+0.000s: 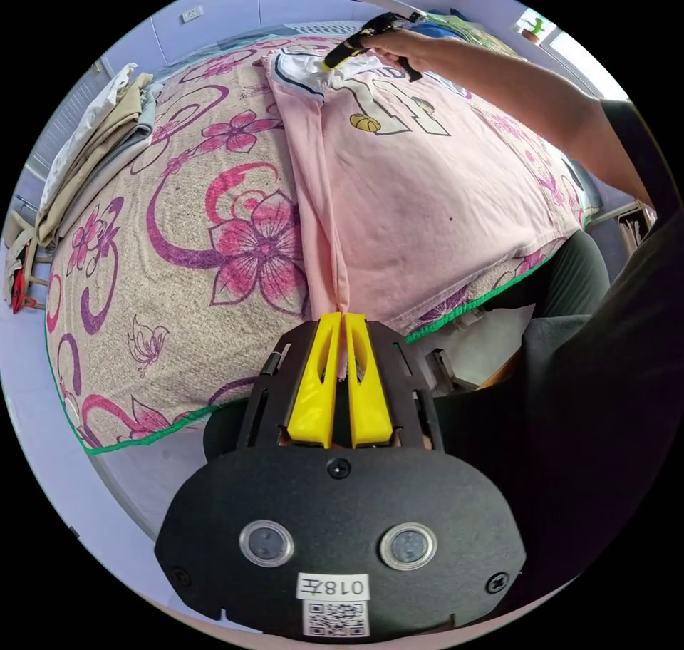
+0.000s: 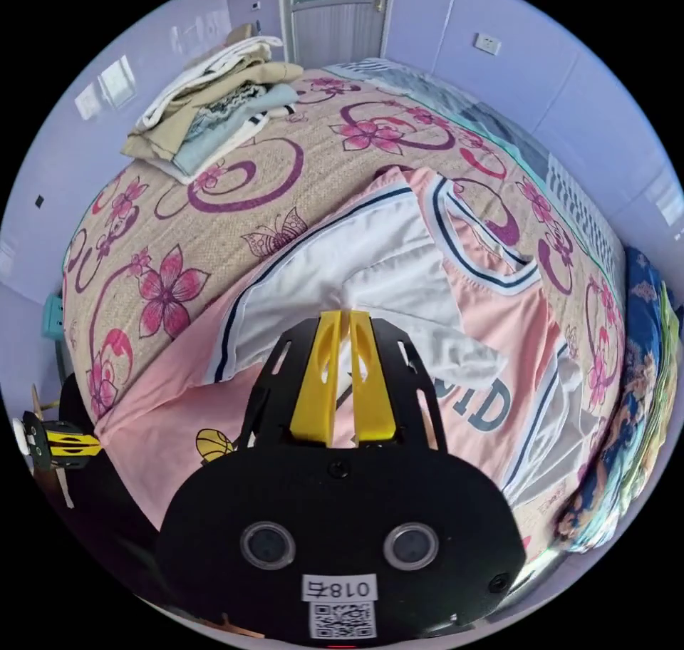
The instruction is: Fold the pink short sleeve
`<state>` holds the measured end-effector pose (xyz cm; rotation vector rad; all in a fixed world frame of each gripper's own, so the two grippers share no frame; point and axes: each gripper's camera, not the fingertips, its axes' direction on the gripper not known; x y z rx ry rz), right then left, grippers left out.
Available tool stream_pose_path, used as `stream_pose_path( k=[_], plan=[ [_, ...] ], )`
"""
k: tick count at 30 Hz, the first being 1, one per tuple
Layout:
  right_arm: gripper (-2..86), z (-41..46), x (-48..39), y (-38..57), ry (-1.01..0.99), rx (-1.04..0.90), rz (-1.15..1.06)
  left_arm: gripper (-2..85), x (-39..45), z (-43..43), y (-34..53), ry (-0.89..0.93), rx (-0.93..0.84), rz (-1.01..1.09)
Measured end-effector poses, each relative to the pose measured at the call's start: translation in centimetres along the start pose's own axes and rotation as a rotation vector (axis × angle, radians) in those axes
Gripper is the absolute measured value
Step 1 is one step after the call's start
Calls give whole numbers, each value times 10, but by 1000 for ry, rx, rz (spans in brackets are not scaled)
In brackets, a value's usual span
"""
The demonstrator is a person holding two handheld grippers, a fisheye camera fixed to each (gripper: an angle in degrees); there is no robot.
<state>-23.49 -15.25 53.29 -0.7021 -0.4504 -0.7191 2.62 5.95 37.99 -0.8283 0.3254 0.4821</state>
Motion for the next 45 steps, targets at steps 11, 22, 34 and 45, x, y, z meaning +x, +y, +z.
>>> stream_pose_path(
  k=[11,22,34,45],
  plan=[
    [80,-39,99,142,-292,225,593,-8,-3,42,2,66,37,-27],
    [109,-1,24,-115,-8,192,-145,-9,3,97,0,104,38,-70],
    [17,25,22,-195,-42,39,-143,-9,8,167,14,160,78,-97],
    [16,31,-67,-305,-98,58,-275,-10,-41,240,100,452,341,-515]
  ],
)
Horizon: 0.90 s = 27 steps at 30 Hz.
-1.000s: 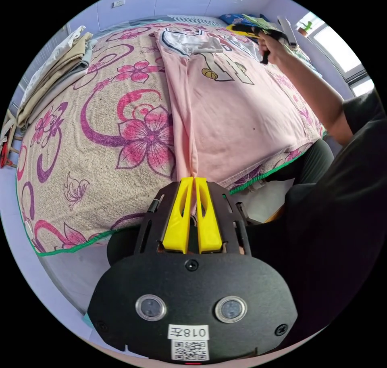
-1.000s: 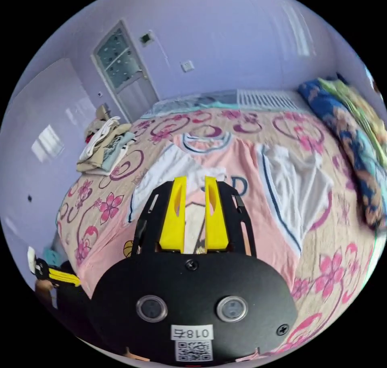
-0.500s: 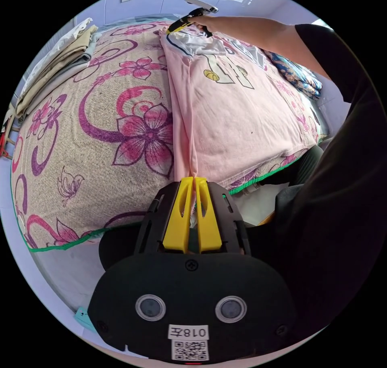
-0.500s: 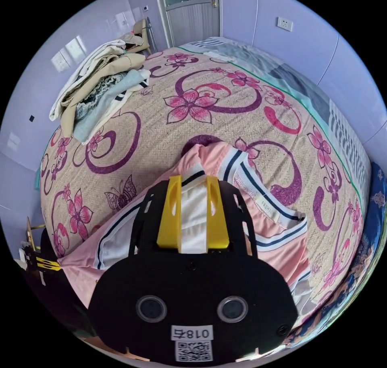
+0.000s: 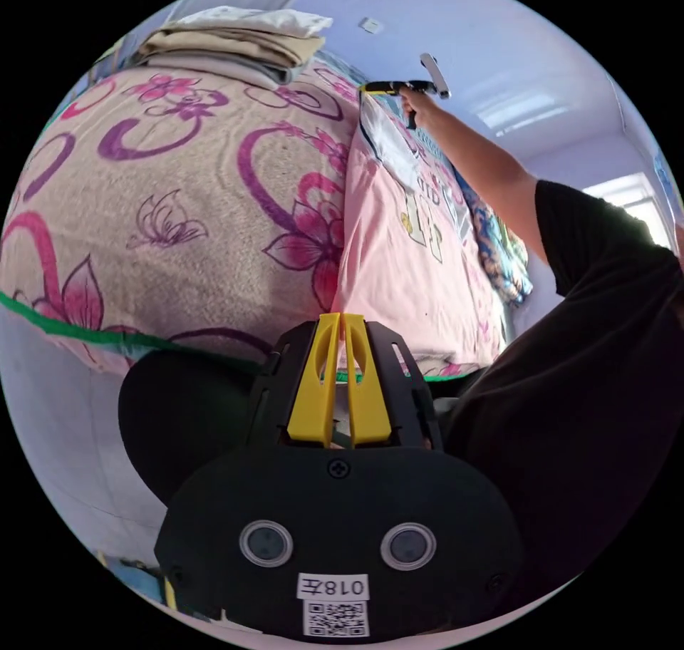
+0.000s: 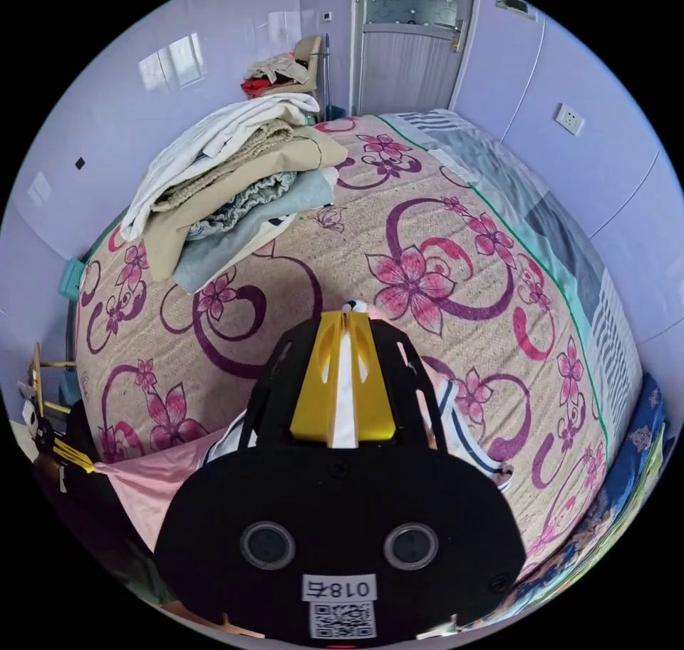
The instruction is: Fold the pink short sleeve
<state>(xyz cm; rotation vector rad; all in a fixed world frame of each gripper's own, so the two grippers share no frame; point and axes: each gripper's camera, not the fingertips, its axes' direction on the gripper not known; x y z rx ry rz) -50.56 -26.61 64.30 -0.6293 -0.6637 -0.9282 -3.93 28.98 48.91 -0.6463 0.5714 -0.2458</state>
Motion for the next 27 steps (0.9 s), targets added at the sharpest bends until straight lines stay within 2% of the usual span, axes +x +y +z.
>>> stream_pose_path(
  k=[5,11,15,20,22,25,27],
  plan=[
    [46,44,-12,-24,32,-86,20,-10,-12,27,22,-9,16,-19],
    [89,31,-29,-55,86,-140,-93,-9,-13,44,42,-40,114,-22],
    [117,6,-13,-65,-1,-193,-34,-9,-7,57,48,-103,152,-20],
    [114,-30,9,-61,-66,-25,95,-10,-14,79,59,-176,137,-59],
    [113,-15,4,-63,-86,-121,44,-10,-18,79,67,-181,159,-59],
    [122,19,-10,-62,-70,-265,-28,-10,-19,79,74,-94,199,-8],
    [120,32,-18,-63,-42,-281,-35,-10,-18,84,73,-66,202,12]
  ],
)
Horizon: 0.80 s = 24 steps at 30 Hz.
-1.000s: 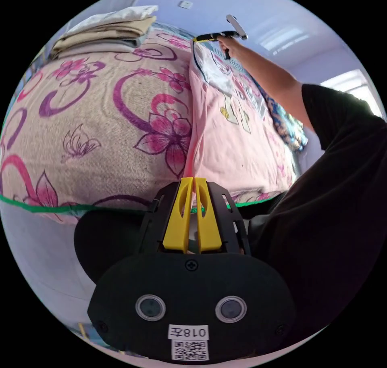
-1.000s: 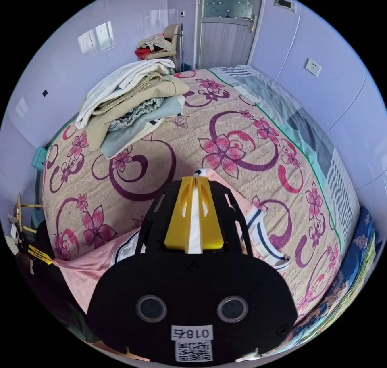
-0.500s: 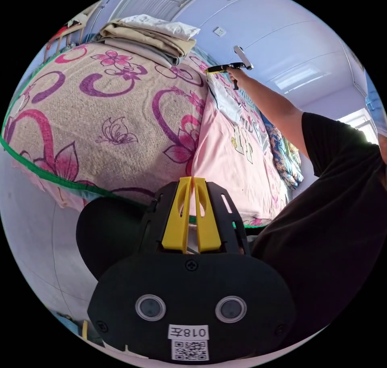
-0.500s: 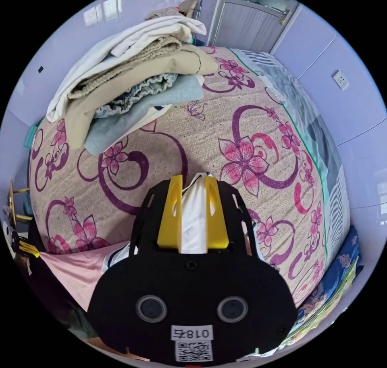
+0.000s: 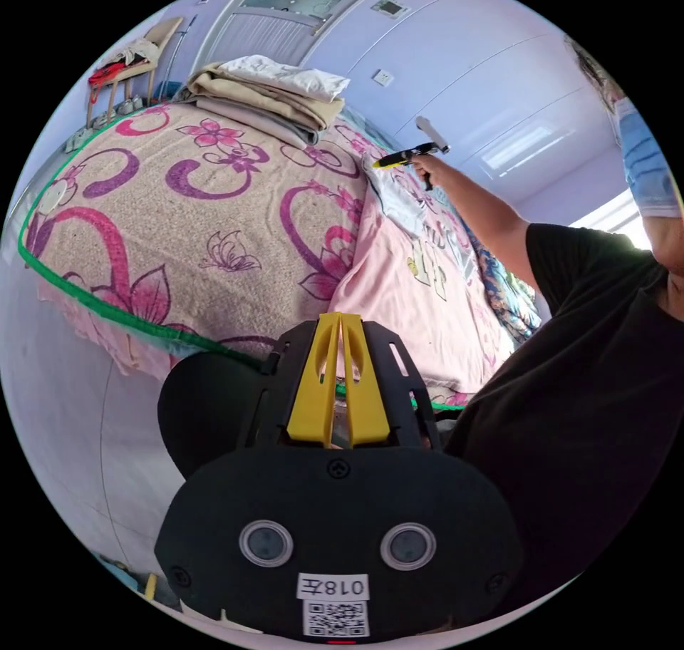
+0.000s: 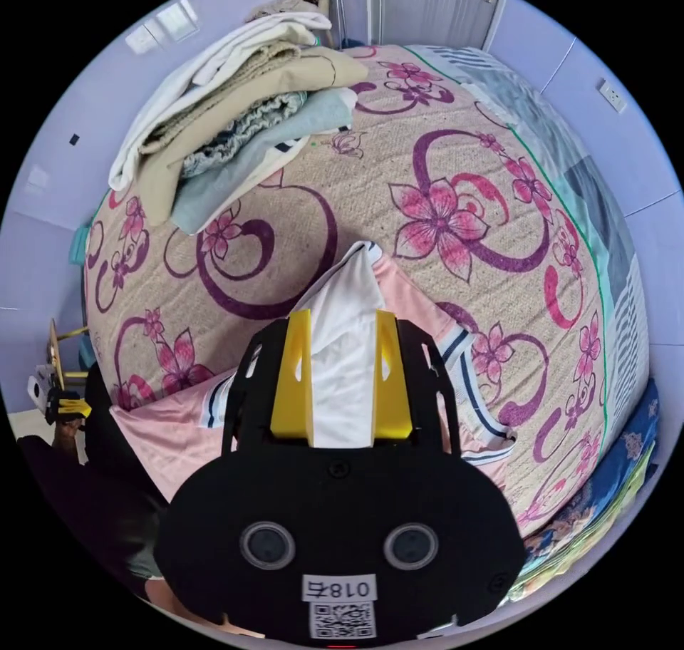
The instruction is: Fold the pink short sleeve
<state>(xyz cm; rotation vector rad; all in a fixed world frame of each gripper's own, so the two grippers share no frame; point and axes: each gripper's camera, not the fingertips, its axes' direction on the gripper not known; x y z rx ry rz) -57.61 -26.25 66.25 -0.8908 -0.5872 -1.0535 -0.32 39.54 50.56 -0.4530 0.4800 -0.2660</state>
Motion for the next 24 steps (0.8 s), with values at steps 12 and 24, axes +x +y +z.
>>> stream_pose_path(
  k=[12,24],
  plan=[
    [5,-7,-55,-43,185,42,-54,-10,14,69,-17,111,-116,145],
    [93,-20,-63,-21,32,265,16,-10,28,106,-44,158,-117,191]
  ],
)
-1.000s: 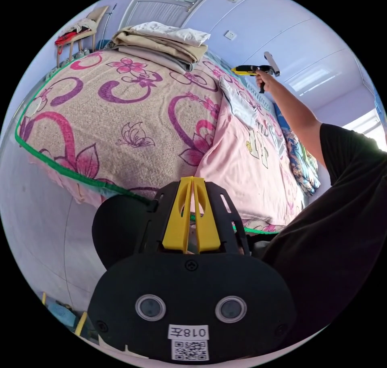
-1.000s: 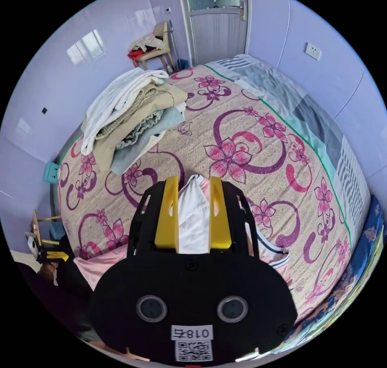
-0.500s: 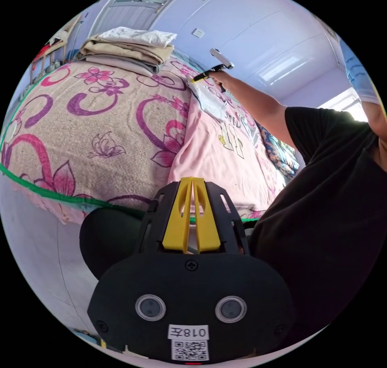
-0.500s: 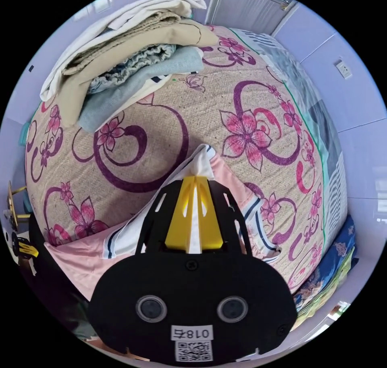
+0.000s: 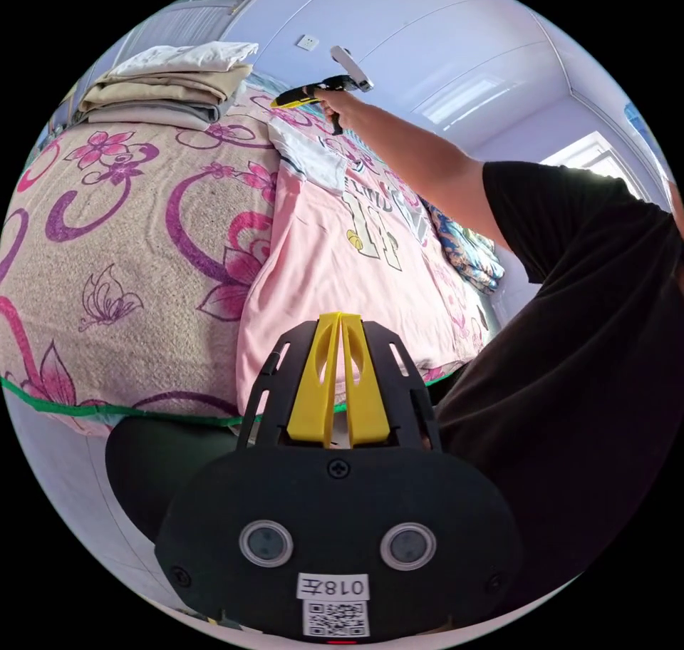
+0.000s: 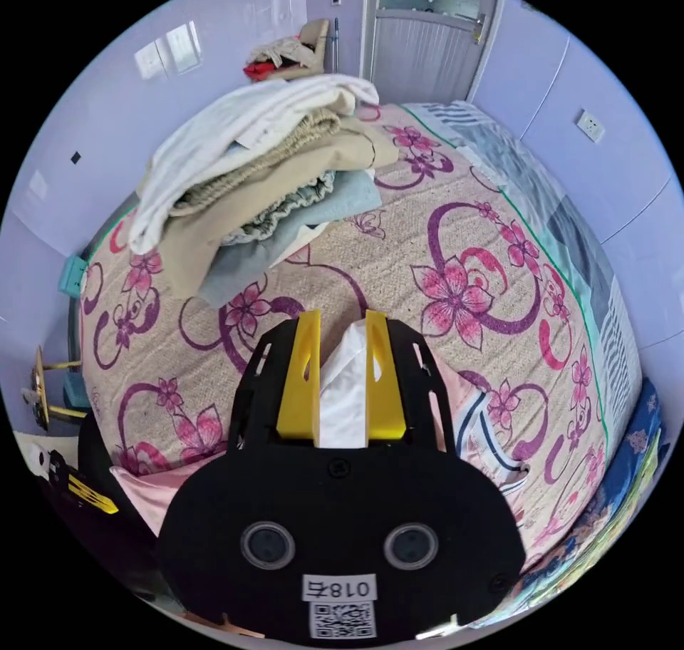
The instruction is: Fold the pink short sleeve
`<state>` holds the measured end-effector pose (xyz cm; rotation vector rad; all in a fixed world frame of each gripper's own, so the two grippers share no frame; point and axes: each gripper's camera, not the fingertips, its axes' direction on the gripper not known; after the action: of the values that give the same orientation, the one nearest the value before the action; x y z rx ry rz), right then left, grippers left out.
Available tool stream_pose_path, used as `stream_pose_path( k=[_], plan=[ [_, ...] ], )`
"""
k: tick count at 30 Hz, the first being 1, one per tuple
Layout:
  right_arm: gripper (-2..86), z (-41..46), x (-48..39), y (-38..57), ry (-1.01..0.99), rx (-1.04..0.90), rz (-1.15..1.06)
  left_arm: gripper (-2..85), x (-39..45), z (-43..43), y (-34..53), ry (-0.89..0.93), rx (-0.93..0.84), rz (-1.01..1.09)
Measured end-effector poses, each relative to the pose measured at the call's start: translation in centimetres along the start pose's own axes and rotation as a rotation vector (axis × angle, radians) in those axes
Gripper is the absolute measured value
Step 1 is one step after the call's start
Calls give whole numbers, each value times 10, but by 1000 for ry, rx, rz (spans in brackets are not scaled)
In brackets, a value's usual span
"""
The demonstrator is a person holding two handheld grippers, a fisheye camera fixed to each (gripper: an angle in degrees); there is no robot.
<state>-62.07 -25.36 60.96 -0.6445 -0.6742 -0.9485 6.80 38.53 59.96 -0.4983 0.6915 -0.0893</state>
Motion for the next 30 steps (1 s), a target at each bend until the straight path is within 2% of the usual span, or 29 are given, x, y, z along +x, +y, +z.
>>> stream_pose_path(
  k=[5,10,14,16,23,26,28,30],
  plan=[
    [93,-8,-4,45,89,-33,-18,-10,-5,14,-6,-14,0,-7],
    [107,21,10,52,-127,-91,64,-10,-5,27,-15,-7,-17,-19],
    [59,59,-4,52,24,-260,42,-10,-5,36,-22,-45,-57,-8],
    [26,61,-15,54,76,-229,32,-10,-9,34,-20,-59,-49,-20],
    [20,61,-34,49,56,-144,19,-10,-36,-6,6,-142,56,-172],
    [46,66,-29,60,-60,-47,40,-10,-45,-20,21,-89,87,-248],
    [83,73,-19,71,-159,-94,95,-10,-42,-32,29,-97,105,-258],
    [81,55,-16,91,-157,-2,118,-10,-35,-49,36,-100,135,-241]
  ],
)
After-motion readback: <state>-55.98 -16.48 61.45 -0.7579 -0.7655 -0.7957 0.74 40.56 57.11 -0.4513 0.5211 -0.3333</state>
